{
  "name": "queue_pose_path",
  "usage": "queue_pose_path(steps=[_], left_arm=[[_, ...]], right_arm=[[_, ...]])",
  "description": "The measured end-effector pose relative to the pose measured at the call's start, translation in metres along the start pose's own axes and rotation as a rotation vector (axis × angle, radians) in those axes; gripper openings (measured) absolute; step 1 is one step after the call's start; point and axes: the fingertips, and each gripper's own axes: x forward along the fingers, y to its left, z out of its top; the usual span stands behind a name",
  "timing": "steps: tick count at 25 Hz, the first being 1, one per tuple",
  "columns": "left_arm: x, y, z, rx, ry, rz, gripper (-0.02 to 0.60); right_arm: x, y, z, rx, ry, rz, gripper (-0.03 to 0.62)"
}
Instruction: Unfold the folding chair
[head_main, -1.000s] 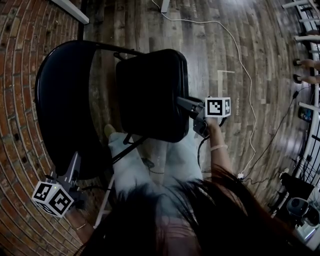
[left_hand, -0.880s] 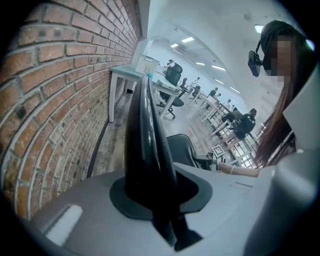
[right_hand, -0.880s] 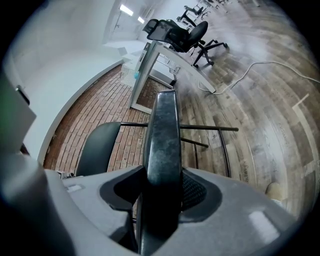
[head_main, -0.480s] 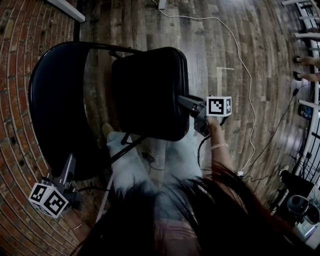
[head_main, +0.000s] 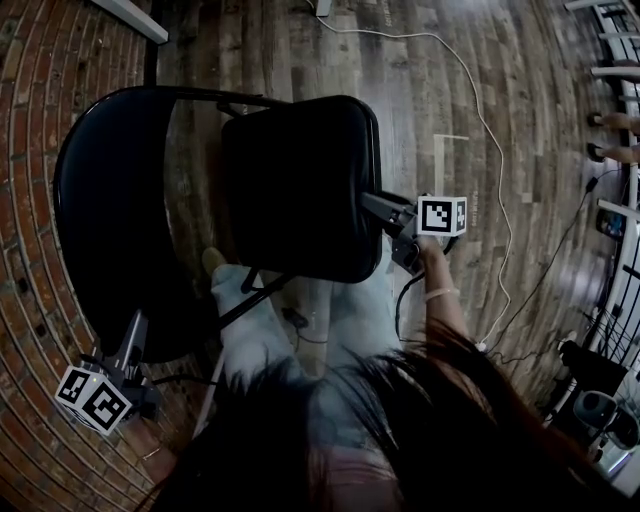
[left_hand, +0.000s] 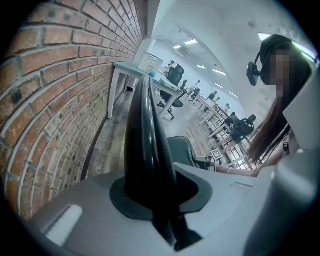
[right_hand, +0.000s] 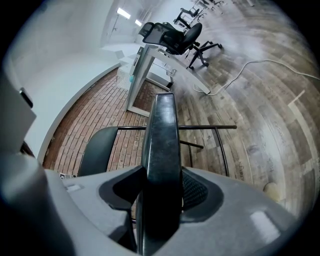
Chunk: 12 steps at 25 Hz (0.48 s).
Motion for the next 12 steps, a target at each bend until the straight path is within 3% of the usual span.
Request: queue_pose_path(steps=[12], left_arm=[[0.010, 0.007, -0.006, -0.007, -0.002, -0.032, 0.077]], right_arm=[[-0.009, -0.027, 0.002, 0.016, -0.015, -0.034, 0.232]])
